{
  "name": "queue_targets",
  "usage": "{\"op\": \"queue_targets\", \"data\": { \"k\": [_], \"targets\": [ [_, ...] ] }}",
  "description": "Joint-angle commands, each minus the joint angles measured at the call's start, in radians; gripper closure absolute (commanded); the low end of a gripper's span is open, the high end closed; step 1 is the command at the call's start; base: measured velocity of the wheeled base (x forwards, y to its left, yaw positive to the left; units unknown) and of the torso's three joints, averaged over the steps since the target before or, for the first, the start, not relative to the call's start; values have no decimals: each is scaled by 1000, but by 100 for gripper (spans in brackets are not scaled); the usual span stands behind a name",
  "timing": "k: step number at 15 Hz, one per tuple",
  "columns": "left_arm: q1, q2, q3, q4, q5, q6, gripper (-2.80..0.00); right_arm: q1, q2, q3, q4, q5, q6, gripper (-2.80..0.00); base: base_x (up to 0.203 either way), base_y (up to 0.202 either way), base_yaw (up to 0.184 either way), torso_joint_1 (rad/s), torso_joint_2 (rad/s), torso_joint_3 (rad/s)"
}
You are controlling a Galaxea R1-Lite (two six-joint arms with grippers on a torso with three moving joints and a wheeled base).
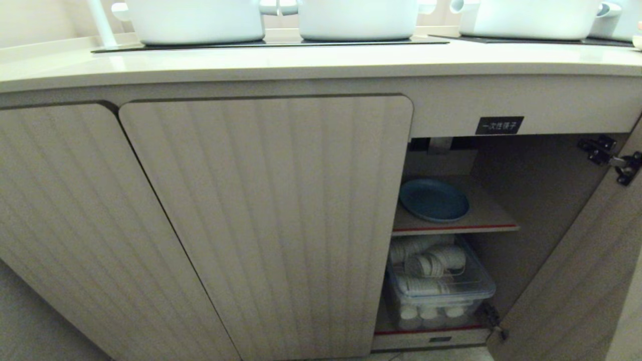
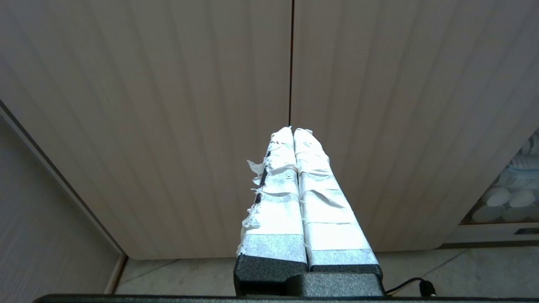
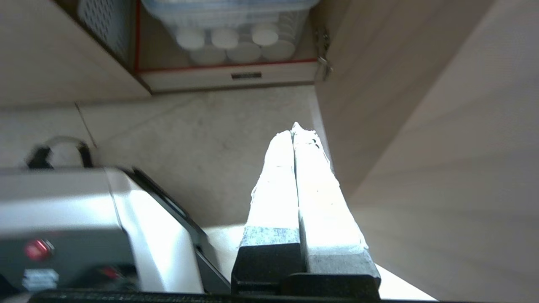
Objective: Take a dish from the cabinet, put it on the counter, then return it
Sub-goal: Close the cabinet door
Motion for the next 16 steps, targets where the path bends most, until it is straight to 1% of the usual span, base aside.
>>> {"op": "queue_targets", "data": {
  "k": [1,3,4,5,7,12,16],
  "targets": [
    [0,0,0,0,0,0,0,-2,-163,0,65,5,-34,0,0,0,0,0,0,0],
    [0,0,0,0,0,0,0,-2,-277,0,118,37,-77,0,0,0,0,0,0,0],
    [0,0,0,0,0,0,0,-2,-338,0,154,67,-91,0,0,0,0,0,0,0],
    [0,0,0,0,1,0,0,-2,-395,-1,191,92,-99,0,0,0,0,0,0,0],
    [0,0,0,0,0,0,0,-1,-479,-6,245,117,-99,0,0,0,0,0,0,0],
    [0,0,0,0,0,0,0,-5,-639,-3,239,121,-90,0,0,0,0,0,0,0],
    [2,0,0,0,2,0,0,-11,-651,-1,227,119,-88,0,0,0,0,0,0,0]
  ]
}}
